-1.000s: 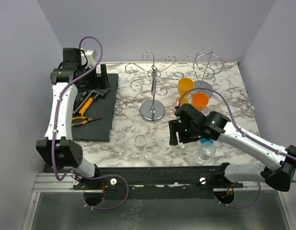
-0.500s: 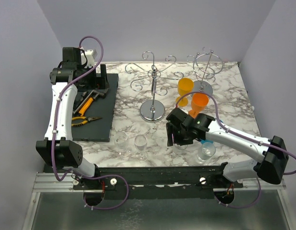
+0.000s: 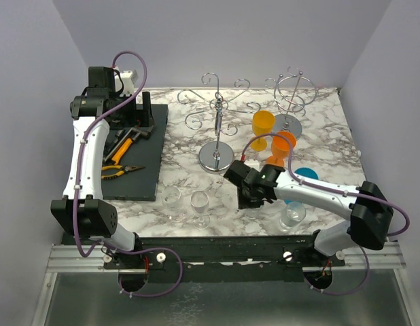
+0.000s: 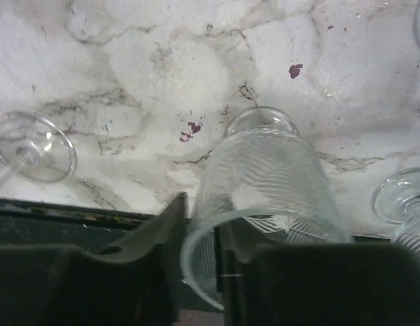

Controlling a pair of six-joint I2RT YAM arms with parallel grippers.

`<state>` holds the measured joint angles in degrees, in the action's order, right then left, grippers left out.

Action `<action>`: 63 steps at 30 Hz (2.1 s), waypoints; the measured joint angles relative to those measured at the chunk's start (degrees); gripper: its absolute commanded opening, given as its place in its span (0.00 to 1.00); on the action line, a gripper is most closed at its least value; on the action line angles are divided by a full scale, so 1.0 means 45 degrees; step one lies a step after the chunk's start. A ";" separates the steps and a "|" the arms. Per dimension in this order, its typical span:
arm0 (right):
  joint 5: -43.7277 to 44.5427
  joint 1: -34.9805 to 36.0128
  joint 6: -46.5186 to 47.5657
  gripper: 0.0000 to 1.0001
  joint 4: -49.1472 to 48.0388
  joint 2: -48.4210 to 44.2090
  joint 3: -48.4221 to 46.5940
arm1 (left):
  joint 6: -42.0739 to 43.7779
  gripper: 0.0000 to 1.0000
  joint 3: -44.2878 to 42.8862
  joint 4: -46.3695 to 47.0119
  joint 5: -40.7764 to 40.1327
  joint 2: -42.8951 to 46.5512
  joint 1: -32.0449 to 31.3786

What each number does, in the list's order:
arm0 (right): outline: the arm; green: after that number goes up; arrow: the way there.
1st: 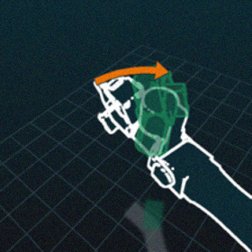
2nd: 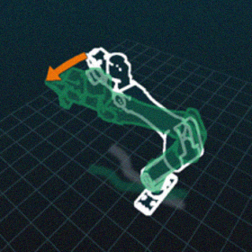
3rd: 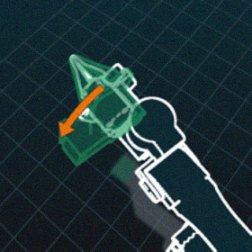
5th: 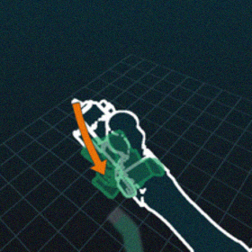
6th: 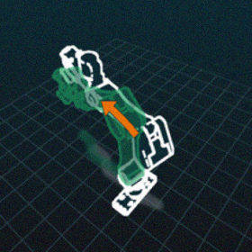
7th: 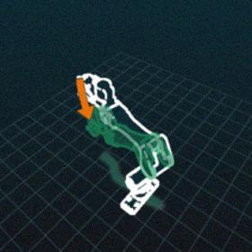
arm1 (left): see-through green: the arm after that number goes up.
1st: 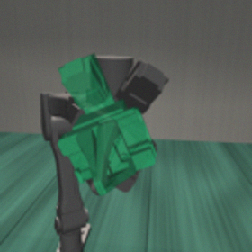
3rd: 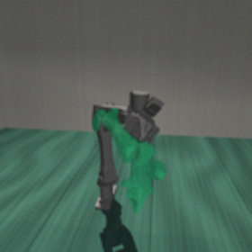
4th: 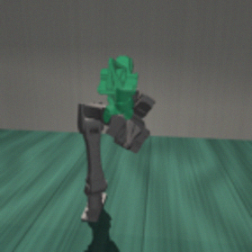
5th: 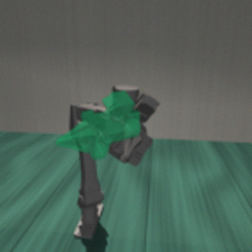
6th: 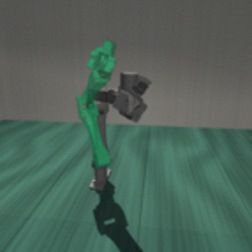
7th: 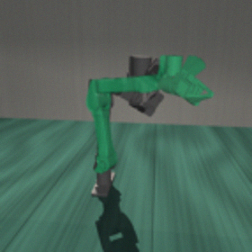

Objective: Place the wine glass upside down on the wine glass rack
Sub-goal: Pick up the wine glass at the center of the board, then turn the wine glass upside down at the wine rack.

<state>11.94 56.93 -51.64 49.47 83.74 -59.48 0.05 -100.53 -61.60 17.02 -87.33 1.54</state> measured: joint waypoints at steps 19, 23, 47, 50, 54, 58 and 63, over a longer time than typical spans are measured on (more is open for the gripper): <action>0.0486 0.0141 0.0476 0.01 0.1350 -0.3235 -0.3288 | 0.0117 0.99 -0.1078 -0.0627 0.1588 0.0005 0.0000; 0.0447 0.0151 0.0899 0.01 0.1511 -0.3449 -0.5450 | 0.0291 0.99 -0.1161 -0.0874 0.2676 0.0126 0.0000; -0.1171 0.0165 0.1831 0.00 -0.2069 0.0583 -1.1628 | 0.1758 0.99 -0.2574 -0.3026 0.5765 0.0869 -0.1996; -0.1248 0.0155 0.1962 0.01 -0.2118 0.0826 -1.1769 | 0.1870 0.97 -0.2579 -0.3177 0.5790 0.0928 -0.1957; -0.1438 0.0155 0.2132 0.01 -0.2225 0.1035 -1.1948 | 0.2055 0.91 -0.2574 -0.3313 0.5824 0.0971 -0.1991; -0.1549 0.0151 0.2249 0.01 -0.2365 0.1156 -1.1997 | 0.2118 0.86 -0.2574 -0.3317 0.5882 0.1001 -0.1982; -0.1617 0.0146 0.2390 0.01 -0.2637 0.1302 -1.1997 | 0.2103 0.85 -0.2574 -0.3332 0.6169 0.1001 -0.1982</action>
<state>4.67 57.58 -40.88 37.60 89.60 -113.47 9.52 -112.12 -76.60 44.77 -82.83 -7.38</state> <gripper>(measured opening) 0.130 0.856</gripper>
